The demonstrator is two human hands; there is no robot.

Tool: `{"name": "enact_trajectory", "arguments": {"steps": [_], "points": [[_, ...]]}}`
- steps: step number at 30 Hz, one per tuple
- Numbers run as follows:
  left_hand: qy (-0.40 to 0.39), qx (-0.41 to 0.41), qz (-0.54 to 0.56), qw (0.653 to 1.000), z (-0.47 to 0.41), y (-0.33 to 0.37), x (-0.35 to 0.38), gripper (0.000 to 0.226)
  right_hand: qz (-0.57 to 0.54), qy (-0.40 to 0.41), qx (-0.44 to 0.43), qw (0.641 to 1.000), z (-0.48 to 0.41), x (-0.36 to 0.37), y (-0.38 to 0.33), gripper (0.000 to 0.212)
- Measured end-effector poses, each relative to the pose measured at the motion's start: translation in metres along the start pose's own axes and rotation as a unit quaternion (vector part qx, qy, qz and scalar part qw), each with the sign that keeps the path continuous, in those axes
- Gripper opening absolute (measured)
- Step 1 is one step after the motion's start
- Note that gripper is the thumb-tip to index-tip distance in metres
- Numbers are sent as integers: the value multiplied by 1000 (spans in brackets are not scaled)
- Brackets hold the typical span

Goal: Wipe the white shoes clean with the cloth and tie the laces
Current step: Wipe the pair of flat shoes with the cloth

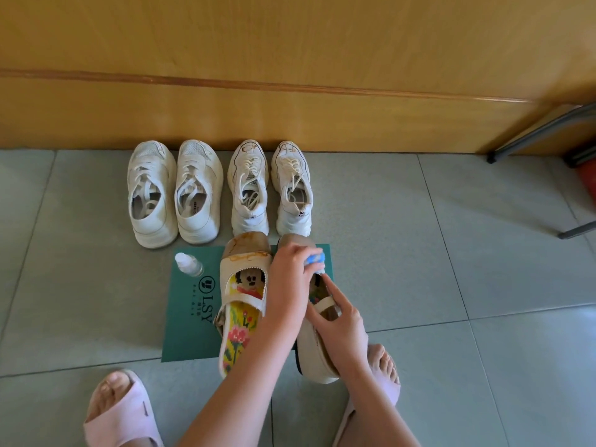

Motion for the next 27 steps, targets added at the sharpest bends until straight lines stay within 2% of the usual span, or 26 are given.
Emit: {"name": "enact_trajectory", "arguments": {"steps": [5,12,16,23,27], "points": [[49,-42,35,997,6,-6,-12,21,-3,7,5,1000,2,0,0,62],[99,-90,66,989,38,-17,-14,21,17,7,4,1000,1,0,0,64],[105,-100,64,987,18,-16,-14,20,7,6,3,1000,1,0,3,63],[66,-78,13,995,-55,-24,-15,20,-18,-2,15,1000,0,-3,3,59],[6,-88,55,995,-65,-32,-14,21,-46,-8,21,999,-1,-4,5,59]]}}
Point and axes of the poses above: each hand's wrist, its own z-axis away from the middle knuckle, its own x-axis out of the palm, y = z × x, the point moved 1 cm from there along -z, towards the middle knuckle, and after that the axes turned 8 degrees about -z, right-handed, at the moved point
